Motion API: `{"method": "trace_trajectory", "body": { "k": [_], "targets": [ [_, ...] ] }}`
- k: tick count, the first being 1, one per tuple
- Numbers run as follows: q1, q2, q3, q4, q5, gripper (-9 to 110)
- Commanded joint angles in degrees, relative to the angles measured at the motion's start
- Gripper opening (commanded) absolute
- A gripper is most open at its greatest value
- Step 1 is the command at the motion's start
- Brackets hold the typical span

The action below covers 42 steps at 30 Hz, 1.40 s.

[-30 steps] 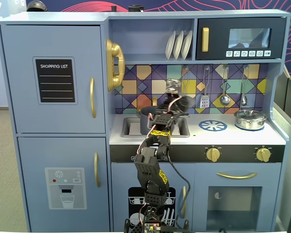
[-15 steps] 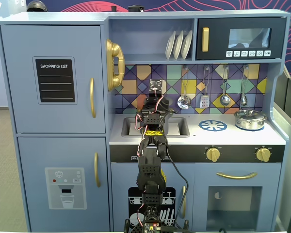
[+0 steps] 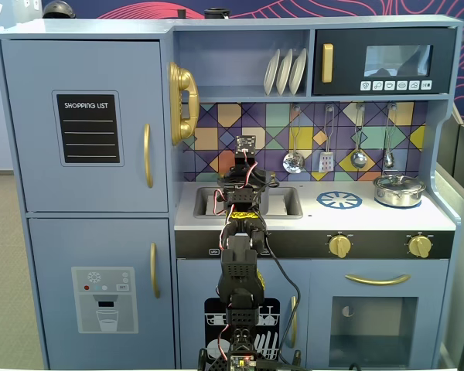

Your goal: Pick up the lid from the counter and put it on the gray recipient

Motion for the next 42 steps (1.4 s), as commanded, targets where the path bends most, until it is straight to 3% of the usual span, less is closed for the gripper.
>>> {"method": "trace_trajectory", "body": {
  "k": [1,42],
  "targets": [
    [-0.2,2.6,-0.9,-3.5,-0.4,0],
    [1.5,-1.1,1.8,-8.0,-3.2,0]
  ]
}}
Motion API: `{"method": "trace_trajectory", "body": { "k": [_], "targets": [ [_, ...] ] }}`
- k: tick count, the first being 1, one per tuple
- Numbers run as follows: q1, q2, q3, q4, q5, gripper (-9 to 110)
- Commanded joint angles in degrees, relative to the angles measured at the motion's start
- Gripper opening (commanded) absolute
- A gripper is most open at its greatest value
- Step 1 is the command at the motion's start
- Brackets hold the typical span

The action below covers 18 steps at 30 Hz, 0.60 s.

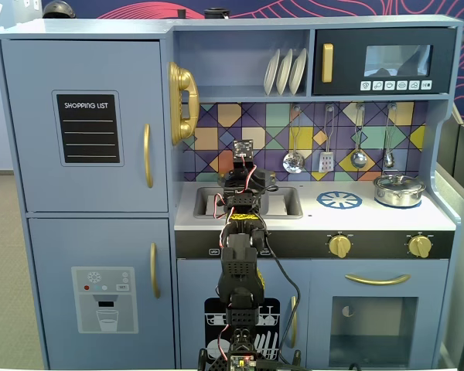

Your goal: Pick up the lid from the counter and put it on the gray recipient

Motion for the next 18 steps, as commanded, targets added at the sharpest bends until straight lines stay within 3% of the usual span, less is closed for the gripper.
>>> {"method": "trace_trajectory", "body": {
  "k": [1,8,13,18],
  "targets": [
    [1.6,0.3,-1.4,-1.7,-0.5,0],
    [1.4,5.4,1.1,4.6,1.5,21],
    [-1.1,15.4,-1.6,18.2,2.5,20],
    [-0.9,28.9,-8.5,44.8,3.3,14]
  ]
}}
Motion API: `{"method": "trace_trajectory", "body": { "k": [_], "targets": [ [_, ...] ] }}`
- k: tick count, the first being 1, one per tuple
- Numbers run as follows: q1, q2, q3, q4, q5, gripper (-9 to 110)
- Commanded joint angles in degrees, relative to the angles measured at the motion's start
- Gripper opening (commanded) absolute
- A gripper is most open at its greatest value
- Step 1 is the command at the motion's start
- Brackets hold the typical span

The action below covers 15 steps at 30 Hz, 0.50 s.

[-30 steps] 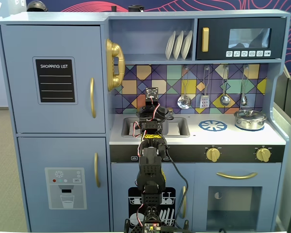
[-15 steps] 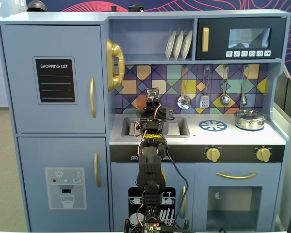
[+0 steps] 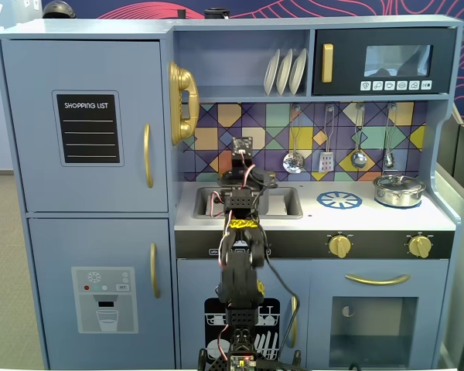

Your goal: Pick up the lid from the counter and put it on the gray recipient

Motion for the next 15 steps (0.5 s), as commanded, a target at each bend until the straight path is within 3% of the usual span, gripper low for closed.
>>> {"method": "trace_trajectory", "body": {
  "k": [1,4,7,15],
  "targets": [
    [0.4,13.4,-7.9,22.9,1.7,11],
    [2.2,19.7,-8.4,40.3,-1.3,0],
    [1.1,22.1,-6.1,52.8,0.0,0],
    [-0.4,37.7,33.2,38.7,4.8,0]
  ]
}}
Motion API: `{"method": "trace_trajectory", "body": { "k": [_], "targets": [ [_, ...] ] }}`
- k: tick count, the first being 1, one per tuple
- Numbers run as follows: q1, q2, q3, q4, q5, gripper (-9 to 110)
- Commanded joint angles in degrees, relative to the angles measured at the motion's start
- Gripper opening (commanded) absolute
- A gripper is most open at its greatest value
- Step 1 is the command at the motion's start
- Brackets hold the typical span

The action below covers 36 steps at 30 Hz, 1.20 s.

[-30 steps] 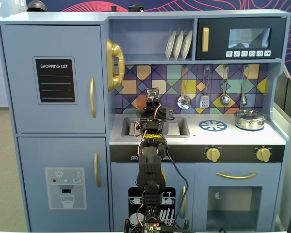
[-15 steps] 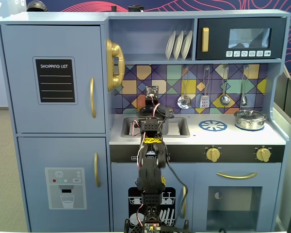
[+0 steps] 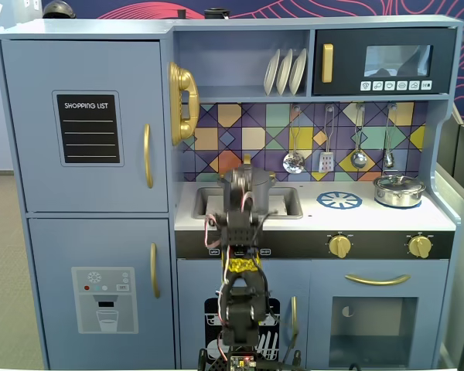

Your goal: Pick up the lid from the counter and put it on the gray recipient

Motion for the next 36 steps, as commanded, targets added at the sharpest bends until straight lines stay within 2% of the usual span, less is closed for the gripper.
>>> {"method": "trace_trajectory", "body": {
  "k": [1,4,7,10,15,16,18,36],
  "targets": [
    [1.3,8.6,17.3,-9.1,1.9,0],
    [2.5,11.1,29.5,-14.0,3.4,0],
    [3.0,11.2,35.3,-12.2,1.8,0],
    [1.8,11.2,35.3,-3.0,2.8,0],
    [2.5,11.3,35.3,17.6,-2.8,1],
    [2.5,11.3,35.4,19.5,0.3,1],
    [2.4,11.3,35.4,19.3,4.0,2],
    [4.5,11.3,35.4,19.5,2.6,4]
  ]
}}
